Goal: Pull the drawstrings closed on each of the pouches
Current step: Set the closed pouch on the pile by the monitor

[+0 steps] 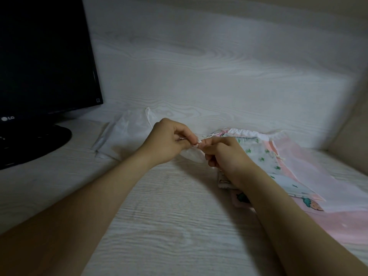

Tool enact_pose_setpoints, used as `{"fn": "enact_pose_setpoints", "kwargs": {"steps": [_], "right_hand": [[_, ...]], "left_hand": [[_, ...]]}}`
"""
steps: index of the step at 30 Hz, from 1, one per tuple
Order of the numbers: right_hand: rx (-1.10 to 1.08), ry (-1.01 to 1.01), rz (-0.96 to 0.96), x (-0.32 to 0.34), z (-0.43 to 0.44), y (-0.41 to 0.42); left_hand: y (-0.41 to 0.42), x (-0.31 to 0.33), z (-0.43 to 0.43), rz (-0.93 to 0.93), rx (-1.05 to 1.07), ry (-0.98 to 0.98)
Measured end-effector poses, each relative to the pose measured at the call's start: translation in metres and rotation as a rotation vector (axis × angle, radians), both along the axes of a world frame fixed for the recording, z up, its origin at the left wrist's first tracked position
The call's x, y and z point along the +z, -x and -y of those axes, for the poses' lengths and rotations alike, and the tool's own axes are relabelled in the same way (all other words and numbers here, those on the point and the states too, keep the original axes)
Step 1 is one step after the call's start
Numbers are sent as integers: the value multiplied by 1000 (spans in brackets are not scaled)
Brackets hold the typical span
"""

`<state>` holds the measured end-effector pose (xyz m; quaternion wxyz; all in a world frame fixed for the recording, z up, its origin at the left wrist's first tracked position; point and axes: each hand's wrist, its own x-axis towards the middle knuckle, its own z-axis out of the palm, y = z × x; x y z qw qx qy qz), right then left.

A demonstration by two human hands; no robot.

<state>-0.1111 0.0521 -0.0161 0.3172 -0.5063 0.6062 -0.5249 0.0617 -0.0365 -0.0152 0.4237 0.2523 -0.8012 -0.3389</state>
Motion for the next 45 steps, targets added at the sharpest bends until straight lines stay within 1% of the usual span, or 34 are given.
{"fn": "enact_pose_setpoints", "kwargs": {"steps": [4,7,9,12,13,15,17,19,21,22,25,30,34,39,42,44,45], "right_hand": [[-19,17,41,0,0,0],[-29,29,34,0,-1,-1],[-34,39,24,0,0,-2],[-57,51,17,1,1,-2],[-64,54,18,1,1,-3],[-74,55,6,2,0,-4],[-86,51,-2,3,-1,-5],[-105,55,-4,4,-3,-5],[-114,55,-29,4,-3,-5],[-112,58,-40,3,-3,-5],[-108,78,-71,2,-2,-5],[-92,102,-104,1,-2,-5],[-68,110,-124,3,-4,-4],[-71,111,-173,4,-5,-6],[-53,105,-179,2,-4,-5],[-12,109,-224,1,-4,-5],[-6,111,-258,0,-4,-5]], "left_hand": [[2,0,-6,27,12,17],[2,-1,-8,37,-13,-23],[2,-1,-8,43,-23,-2],[5,2,-6,101,24,0],[4,5,-5,129,47,-45],[3,11,-5,108,49,-201],[2,15,-5,21,70,-346],[2,16,-2,-104,134,-468],[2,17,-1,-189,203,-552],[1,17,-1,-198,237,-579],[-1,14,-1,-106,285,-633],[0,18,-13,112,139,-725],[-2,18,-14,213,-21,-735],[0,9,-12,183,-143,-643],[4,11,-9,138,-77,-612],[4,13,-7,154,45,-561],[4,14,-6,175,121,-499]]}}
